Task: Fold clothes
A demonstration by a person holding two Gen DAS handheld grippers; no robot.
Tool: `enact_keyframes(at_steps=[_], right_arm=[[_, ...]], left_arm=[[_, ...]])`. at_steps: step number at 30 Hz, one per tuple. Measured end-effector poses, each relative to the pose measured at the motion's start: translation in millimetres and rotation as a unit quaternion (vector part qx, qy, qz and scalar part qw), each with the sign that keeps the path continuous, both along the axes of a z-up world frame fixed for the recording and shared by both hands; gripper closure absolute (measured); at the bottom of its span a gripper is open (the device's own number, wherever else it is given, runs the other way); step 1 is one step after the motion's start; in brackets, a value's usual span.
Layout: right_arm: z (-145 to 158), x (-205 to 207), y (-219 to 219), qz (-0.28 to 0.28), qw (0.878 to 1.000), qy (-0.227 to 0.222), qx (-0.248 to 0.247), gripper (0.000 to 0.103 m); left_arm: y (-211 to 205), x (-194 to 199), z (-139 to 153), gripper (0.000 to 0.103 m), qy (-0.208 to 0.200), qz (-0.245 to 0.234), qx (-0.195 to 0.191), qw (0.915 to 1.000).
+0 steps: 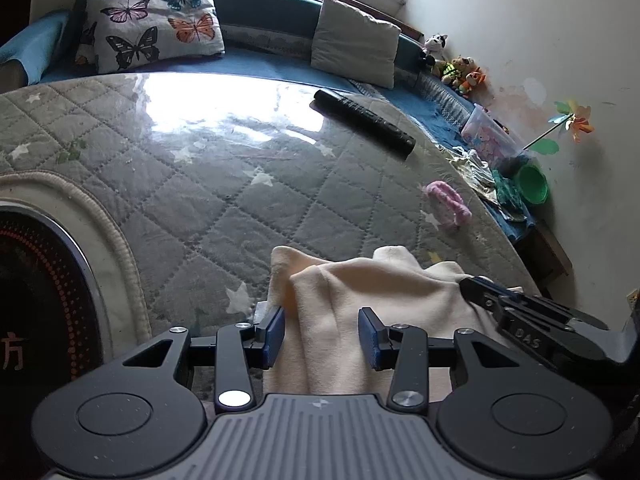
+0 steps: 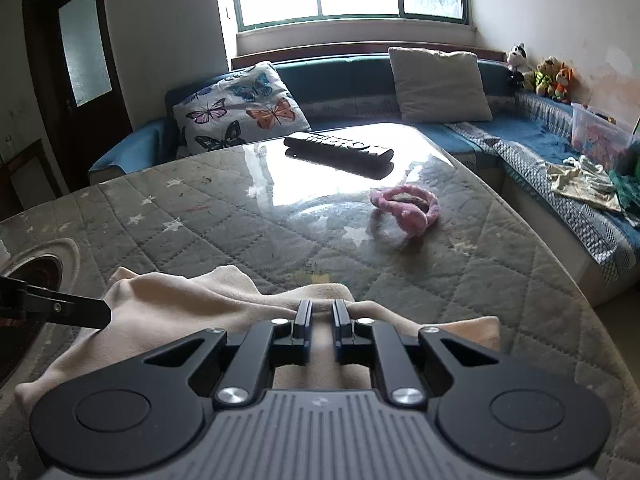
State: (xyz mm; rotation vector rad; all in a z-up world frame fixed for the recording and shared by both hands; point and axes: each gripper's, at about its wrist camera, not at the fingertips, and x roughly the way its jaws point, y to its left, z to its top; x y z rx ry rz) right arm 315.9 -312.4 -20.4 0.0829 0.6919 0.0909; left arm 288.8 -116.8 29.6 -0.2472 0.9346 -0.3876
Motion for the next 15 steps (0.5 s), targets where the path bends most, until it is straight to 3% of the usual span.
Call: enact_keyframes(at_steps=[10, 13, 15], right_arm=[[19, -29, 6, 0.008, 1.0, -0.009, -0.007, 0.083], [25, -45, 12, 0.014, 1.0, -0.012, -0.009, 0.069], [27, -55, 14, 0.015, 1.0, -0.014, -0.006, 0.066]], left_arm=[[3, -26, 16, 0.044, -0.028, -0.004, 0.034, 0.999], [3, -41, 19, 0.036, -0.037, -0.009, 0.046, 0.9982], [3, -52, 20, 0.03, -0.044, -0.014, 0.051, 0.9976]])
